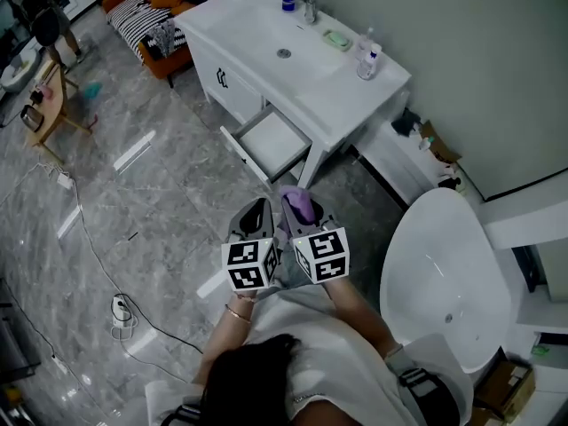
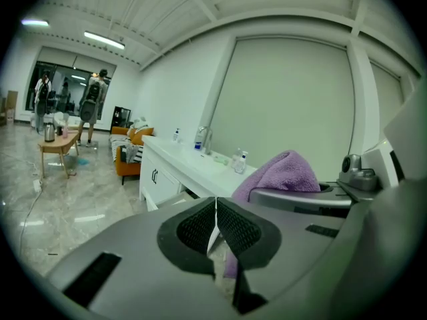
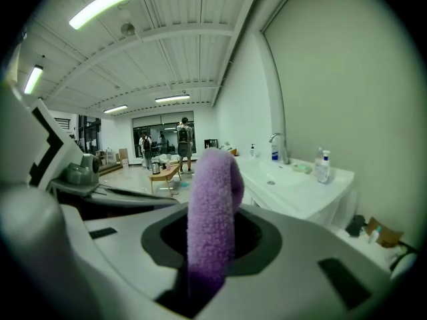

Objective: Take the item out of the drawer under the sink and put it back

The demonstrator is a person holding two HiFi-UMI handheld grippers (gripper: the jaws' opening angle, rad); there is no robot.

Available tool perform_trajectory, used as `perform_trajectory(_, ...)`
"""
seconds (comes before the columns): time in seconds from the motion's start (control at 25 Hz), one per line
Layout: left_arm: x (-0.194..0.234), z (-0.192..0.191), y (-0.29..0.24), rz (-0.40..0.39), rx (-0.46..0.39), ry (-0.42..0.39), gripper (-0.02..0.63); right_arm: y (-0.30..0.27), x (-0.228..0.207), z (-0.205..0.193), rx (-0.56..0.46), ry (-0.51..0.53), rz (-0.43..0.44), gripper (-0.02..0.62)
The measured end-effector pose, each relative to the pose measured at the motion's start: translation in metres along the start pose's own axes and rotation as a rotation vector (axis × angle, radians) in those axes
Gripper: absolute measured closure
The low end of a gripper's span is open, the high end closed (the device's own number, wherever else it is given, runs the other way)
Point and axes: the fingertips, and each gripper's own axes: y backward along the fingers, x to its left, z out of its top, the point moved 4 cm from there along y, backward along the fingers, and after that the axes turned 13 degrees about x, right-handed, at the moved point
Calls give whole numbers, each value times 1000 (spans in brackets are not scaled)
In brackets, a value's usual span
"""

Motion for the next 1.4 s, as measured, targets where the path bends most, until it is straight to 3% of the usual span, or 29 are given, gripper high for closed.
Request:
perform_trajectory(0.48, 14, 42, -79, 48, 52, 49, 595, -69, -61, 32, 55, 9, 66, 494)
perform_trajectory(0.84, 20, 92, -126, 107, 26, 74, 595, -108, -110, 74, 49, 46, 116, 494)
perform_trajectory(1.4, 16, 114, -190, 186, 59, 109, 595, -151, -162, 79, 95, 45, 203, 494)
